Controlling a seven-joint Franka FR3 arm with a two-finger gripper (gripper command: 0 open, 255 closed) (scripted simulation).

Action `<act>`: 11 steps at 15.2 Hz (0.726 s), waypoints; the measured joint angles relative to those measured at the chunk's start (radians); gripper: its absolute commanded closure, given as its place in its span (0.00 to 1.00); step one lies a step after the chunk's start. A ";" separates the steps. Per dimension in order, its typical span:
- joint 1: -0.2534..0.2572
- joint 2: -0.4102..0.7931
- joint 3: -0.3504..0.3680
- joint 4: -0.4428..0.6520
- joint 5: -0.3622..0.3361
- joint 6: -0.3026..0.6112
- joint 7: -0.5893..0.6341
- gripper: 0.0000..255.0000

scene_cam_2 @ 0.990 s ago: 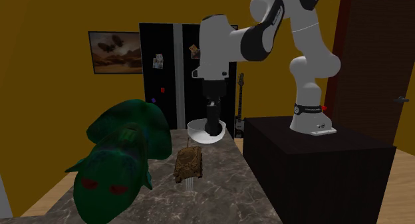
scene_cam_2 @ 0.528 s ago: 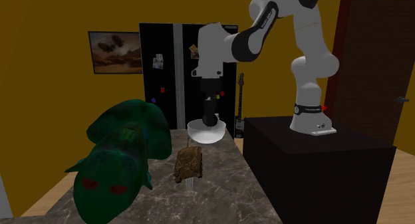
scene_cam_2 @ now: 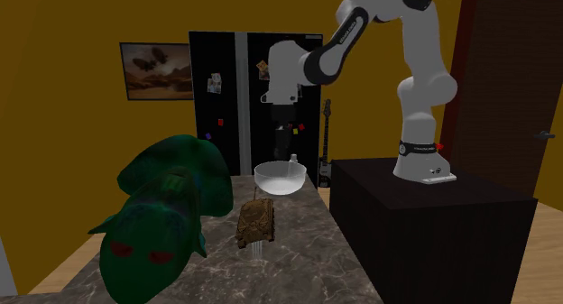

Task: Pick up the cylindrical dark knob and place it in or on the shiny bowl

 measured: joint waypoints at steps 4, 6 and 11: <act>-0.059 -0.018 -0.033 -0.027 0.014 0.008 -0.101 1.00; -0.089 -0.011 -0.052 -0.015 0.016 0.002 -0.152 1.00; -0.129 0.006 -0.079 -0.036 0.017 0.039 -0.221 1.00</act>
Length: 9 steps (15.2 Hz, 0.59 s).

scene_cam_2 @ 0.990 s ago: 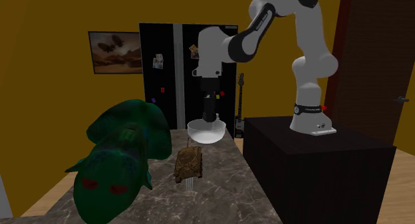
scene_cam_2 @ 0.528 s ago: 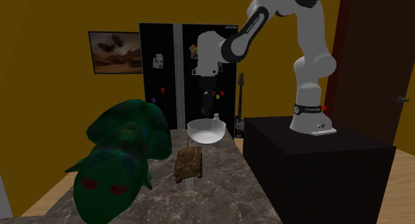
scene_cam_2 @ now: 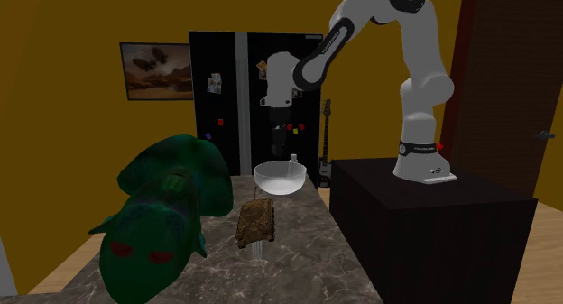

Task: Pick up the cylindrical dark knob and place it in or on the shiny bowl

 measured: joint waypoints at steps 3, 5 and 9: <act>0.001 0.035 -0.004 -0.002 -0.010 0.037 0.003 1.00; 0.003 0.053 -0.007 -0.010 -0.016 0.062 0.006 1.00; 0.006 0.100 -0.014 -0.009 -0.030 0.107 0.013 1.00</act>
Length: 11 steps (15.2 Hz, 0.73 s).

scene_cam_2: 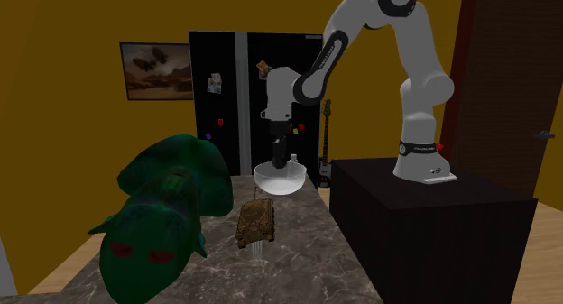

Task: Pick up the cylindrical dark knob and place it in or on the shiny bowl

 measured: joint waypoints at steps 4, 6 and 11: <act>0.002 0.008 -0.001 -0.002 -0.003 0.009 0.003 1.00; 0.002 0.008 -0.001 -0.002 -0.003 0.010 0.004 1.00; 0.002 0.008 -0.001 -0.002 -0.003 0.010 0.004 0.00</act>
